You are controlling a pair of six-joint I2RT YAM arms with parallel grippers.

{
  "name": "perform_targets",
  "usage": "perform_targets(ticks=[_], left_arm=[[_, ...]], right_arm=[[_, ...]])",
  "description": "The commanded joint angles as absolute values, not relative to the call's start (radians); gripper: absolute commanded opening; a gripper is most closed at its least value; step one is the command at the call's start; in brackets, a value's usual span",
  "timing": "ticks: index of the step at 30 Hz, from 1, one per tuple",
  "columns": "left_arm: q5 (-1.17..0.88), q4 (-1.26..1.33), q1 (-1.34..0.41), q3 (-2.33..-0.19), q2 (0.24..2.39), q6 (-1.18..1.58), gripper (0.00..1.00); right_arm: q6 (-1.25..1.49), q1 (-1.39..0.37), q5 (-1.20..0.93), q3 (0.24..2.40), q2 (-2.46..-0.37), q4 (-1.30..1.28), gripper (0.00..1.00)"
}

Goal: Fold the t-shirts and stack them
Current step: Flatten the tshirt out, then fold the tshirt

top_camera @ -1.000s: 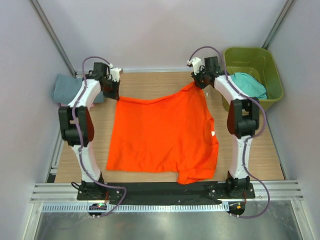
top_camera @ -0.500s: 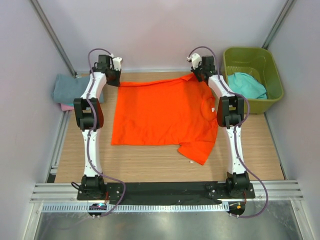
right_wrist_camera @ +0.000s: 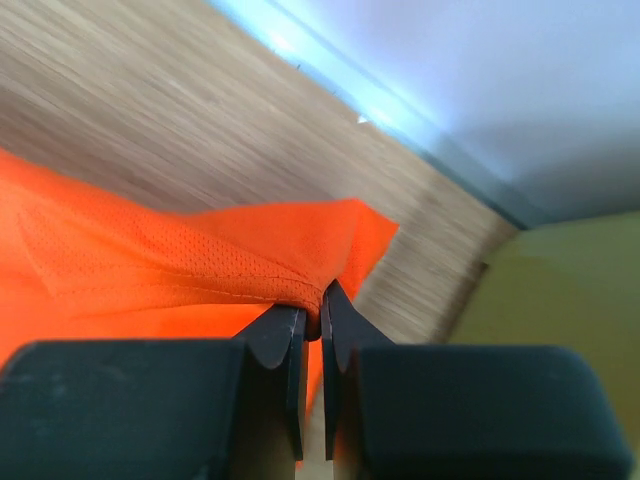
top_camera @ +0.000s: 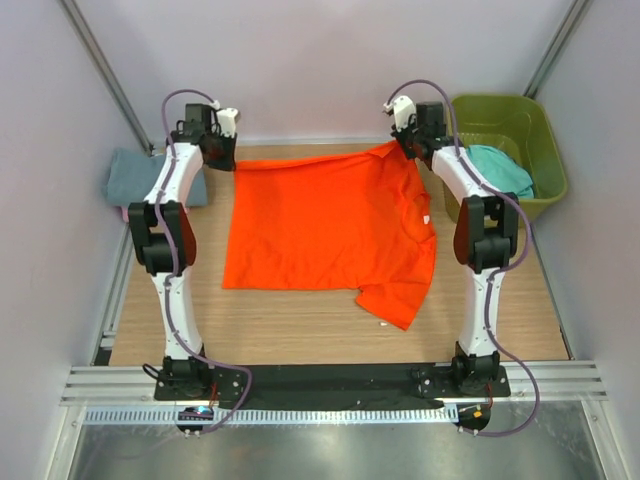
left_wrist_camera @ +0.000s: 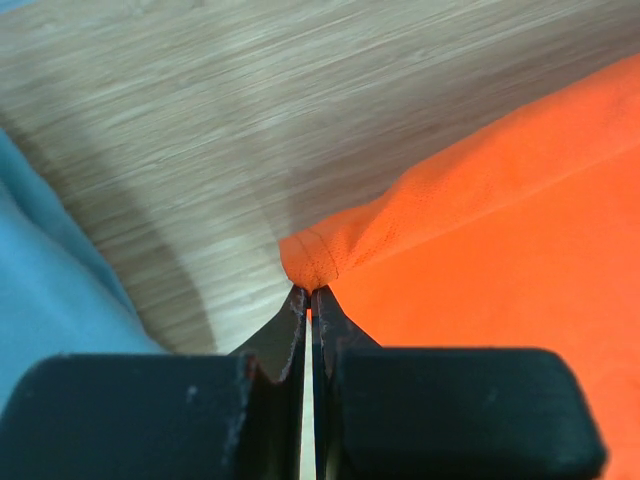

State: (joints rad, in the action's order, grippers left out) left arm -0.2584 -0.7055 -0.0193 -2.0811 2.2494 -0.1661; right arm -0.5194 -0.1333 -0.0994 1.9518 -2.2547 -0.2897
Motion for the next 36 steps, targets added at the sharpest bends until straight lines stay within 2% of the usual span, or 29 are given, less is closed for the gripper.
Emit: perform_targets(ticks=[1, 8, 16, 22, 31, 34, 35, 36], left_arm=[[-0.29, -0.673, -0.015, -2.031, 2.114, -0.184, 0.0], [-0.321, -0.712, -0.021, -1.977, 2.036, -0.189, 0.0], [-0.333, -0.741, -0.021, -1.902, 2.006, -0.195, 0.0], [-0.337, -0.738, -0.031, -1.917, 2.042, -0.172, 0.0], [-0.313, -0.736, -0.031, -1.931, 2.088, -0.167, 0.0], [-0.31, -0.752, -0.031, -1.942, 2.1, -0.186, 0.0], [-0.301, -0.758, -0.032, -1.948, 2.109, -0.19, 0.0], [-0.296, -0.759, -0.031, -1.953, 2.114, -0.198, 0.0]], right_arm=[[-0.506, -0.127, -0.113, 1.896, -2.083, -0.279, 0.01], [-0.495, -0.127, -0.139, 1.754, -1.964, -0.377, 0.01], [-0.488, -0.13, -0.161, 1.709, -1.945, -0.462, 0.01], [-0.479, -0.149, -0.204, 1.807, -2.046, -0.497, 0.01], [-0.497, -0.187, -0.255, 2.066, -2.274, -0.577, 0.01], [-0.544, -0.21, -0.168, 2.132, -2.325, -0.539, 0.39], [-0.549, -0.215, -0.094, 2.155, -2.33, -0.508, 0.49], [-0.548, -0.212, -0.057, 2.154, -2.321, -0.47, 0.52]])
